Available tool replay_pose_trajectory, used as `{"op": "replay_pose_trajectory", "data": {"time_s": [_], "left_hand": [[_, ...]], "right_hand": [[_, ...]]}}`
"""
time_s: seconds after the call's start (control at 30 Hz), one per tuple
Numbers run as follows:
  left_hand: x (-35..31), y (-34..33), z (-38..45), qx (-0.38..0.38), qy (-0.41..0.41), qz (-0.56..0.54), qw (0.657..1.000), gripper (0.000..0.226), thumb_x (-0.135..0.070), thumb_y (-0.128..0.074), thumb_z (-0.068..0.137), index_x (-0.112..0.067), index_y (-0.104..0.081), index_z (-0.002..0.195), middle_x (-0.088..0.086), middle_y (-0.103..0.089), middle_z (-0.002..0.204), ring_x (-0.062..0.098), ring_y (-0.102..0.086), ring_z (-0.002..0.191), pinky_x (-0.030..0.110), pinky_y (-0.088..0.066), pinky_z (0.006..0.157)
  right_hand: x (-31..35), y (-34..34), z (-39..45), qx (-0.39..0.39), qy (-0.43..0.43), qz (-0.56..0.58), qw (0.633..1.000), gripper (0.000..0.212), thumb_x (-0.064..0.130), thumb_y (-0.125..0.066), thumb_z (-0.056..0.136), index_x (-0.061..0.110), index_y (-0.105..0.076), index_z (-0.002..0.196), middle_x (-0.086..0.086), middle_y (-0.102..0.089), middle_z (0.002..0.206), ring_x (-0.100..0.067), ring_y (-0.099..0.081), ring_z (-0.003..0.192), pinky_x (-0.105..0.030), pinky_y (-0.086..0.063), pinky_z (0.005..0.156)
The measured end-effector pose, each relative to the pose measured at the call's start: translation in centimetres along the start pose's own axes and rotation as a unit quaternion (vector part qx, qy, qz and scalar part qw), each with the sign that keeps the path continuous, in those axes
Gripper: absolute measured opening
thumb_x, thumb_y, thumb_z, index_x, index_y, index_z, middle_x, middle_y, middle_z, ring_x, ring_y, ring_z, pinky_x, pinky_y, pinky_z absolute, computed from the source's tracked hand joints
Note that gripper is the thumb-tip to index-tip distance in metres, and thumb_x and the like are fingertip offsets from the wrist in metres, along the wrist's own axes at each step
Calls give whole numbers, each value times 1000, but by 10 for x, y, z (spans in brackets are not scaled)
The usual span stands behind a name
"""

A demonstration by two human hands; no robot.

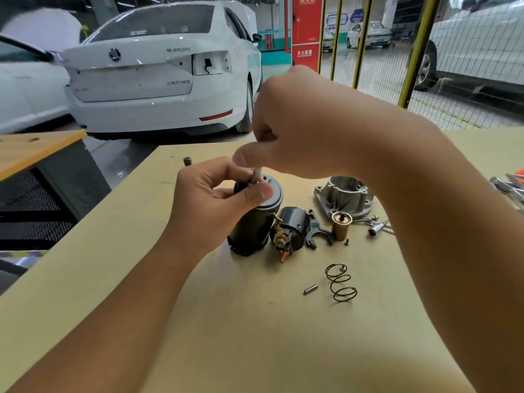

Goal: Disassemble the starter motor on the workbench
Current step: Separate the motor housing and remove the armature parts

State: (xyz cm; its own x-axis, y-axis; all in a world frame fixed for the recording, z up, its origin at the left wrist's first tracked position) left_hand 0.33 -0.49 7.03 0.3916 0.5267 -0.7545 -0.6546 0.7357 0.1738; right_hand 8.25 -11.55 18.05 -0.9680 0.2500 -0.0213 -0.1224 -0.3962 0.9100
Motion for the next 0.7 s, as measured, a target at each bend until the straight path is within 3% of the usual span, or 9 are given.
{"op": "replay_pose_trajectory", "data": {"time_s": [0.1, 0.2, 0.3, 0.37, 0.43, 0.53, 0.6, 0.7], "left_hand": [[-2, -1, 0, 48, -9, 27, 998, 19, -27, -73, 90, -12, -75, 103, 6, -77, 95, 22, -74, 96, 31, -62, 84], [-2, 2, 2, 129, -16, 56, 990, 28, -17, -55, 100, -4, -72, 118, 10, -76, 110, 24, -71, 110, 30, -55, 96], [-6, 3, 2, 97, -20, 43, 994, 16, -22, -68, 93, -18, -74, 108, -1, -79, 98, 22, -74, 100, 32, -59, 91], [-6, 1, 2, 64, -16, 21, 998, 17, -22, -75, 87, -19, -75, 104, -2, -79, 95, 20, -75, 94, 29, -60, 86], [-4, 0, 1, 43, -6, -1, 999, 21, -16, -78, 82, -14, -76, 103, 2, -79, 92, 20, -75, 91, 29, -60, 84], [-1, 1, 1, 18, 5, -6, 1000, 18, -16, -82, 77, -15, -76, 94, 0, -78, 87, 23, -74, 87, 34, -60, 83], [-2, 2, 1, 28, -6, 13, 1000, 13, -17, -80, 85, -16, -75, 98, 3, -77, 91, 25, -73, 91, 37, -60, 86], [-6, 0, 0, 95, -29, 47, 994, 21, -21, -60, 99, -8, -73, 110, 12, -74, 99, 22, -70, 98, 27, -55, 89]], "right_hand": [[-1, 1, -2, 12, 15, -6, 1000, 44, 48, -66, 91, 24, -41, 64, 5, -50, 66, -17, -55, 64, -29, -42, 53], [-1, 2, -5, 32, 55, 3, 998, 23, 37, -72, 87, 25, -57, 74, 13, -53, 70, -7, -53, 67, -23, -42, 56], [-4, 6, -10, 42, 79, 43, 995, 9, 22, -77, 82, 27, -69, 83, 17, -58, 72, 0, -57, 69, -15, -44, 53], [-4, 7, -11, 47, 76, 64, 994, 5, 29, -75, 83, 28, -71, 85, 16, -61, 70, 3, -60, 68, -14, -46, 51], [-5, 4, -8, 41, 39, 69, 996, 28, 50, -67, 89, 23, -67, 80, 11, -60, 63, -2, -62, 51, -17, -46, 44], [-7, -1, -5, 61, 4, 52, 997, 40, 49, -60, 95, 19, -51, 70, 2, -58, 60, -10, -61, 38, -29, -56, 47], [-5, -1, -4, 56, 21, 23, 998, 34, 43, -64, 94, 17, -54, 74, 2, -59, 63, -15, -64, 48, -33, -57, 53], [2, 4, -6, 30, 63, 8, 998, 15, 31, -72, 87, 19, -66, 82, 6, -61, 70, -17, -62, 69, -30, -52, 64]]}}
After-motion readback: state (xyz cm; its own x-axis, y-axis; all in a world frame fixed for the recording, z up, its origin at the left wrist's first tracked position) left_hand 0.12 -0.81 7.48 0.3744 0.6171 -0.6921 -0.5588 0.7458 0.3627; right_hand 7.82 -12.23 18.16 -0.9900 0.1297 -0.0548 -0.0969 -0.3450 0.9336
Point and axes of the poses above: each hand's wrist, its own z-axis towards the middle knuckle, its own y-axis out of the back of the hand, x = y × z, the point moved 4 cm from there along z, towards the middle knuckle
